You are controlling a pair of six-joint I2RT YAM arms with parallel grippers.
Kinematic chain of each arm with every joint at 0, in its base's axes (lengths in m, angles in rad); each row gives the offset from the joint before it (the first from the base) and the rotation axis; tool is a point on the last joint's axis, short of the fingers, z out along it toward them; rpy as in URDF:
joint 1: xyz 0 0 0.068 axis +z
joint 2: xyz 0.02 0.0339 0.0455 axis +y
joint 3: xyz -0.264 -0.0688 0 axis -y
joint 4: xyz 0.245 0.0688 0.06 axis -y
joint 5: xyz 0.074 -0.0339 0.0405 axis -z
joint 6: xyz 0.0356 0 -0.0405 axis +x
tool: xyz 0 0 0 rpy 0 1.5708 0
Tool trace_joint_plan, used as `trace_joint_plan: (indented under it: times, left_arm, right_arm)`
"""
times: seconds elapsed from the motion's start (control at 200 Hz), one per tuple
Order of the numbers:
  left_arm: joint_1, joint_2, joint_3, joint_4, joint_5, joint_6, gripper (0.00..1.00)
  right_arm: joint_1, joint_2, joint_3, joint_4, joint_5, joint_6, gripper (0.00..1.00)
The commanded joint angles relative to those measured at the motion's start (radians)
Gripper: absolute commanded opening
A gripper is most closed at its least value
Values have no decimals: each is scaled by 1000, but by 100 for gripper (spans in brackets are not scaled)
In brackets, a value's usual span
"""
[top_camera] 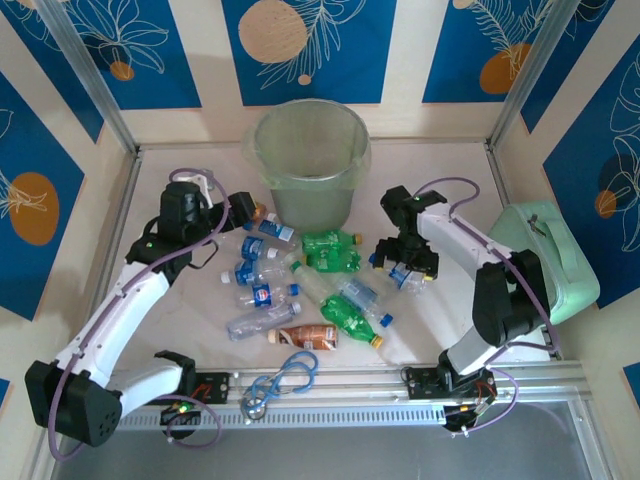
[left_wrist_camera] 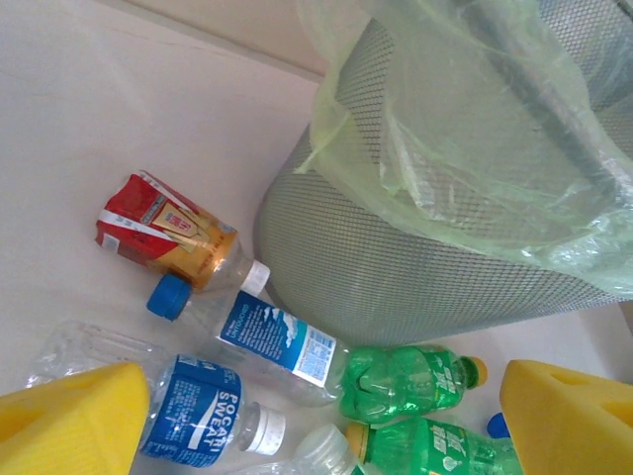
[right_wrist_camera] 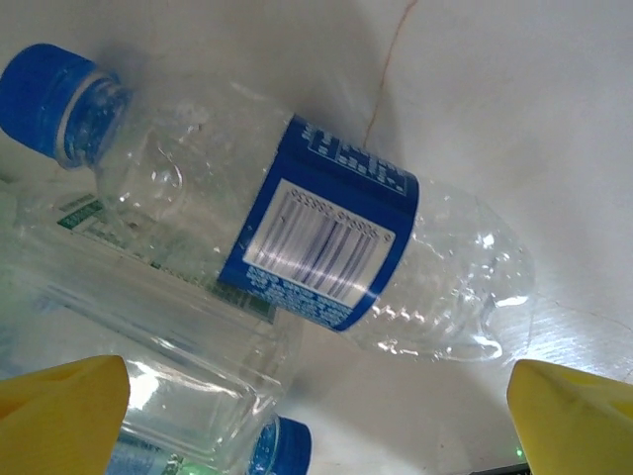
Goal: Put the plastic bottles in the bin
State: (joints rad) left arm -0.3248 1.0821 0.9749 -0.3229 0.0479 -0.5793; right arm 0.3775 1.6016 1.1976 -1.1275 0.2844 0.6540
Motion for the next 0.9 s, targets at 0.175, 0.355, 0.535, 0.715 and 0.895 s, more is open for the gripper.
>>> trace_joint_plan:
  times: [0.175,0.355,0.535,0.715,0.895]
  left_arm:
    - [-29,13,39,12,43,-28,91]
    - [-30,19,43,18,53,-36,90]
    - [-34,25,45,20,58,-41,90]
    - [-39,32,48,19,53,-49,89]
    - [-45,42,45,26,55,-59,89]
  right_arm:
    - [-23,100,75,-40,0,-47,99]
    - [-72,123,67,-32,-10,-46,99]
    - [-158,105,44,-20,-29,-20,99]
    - [-170,74,57,-5,-49,-39,99]
    - [-84,120,102,-13,-40,-88,99]
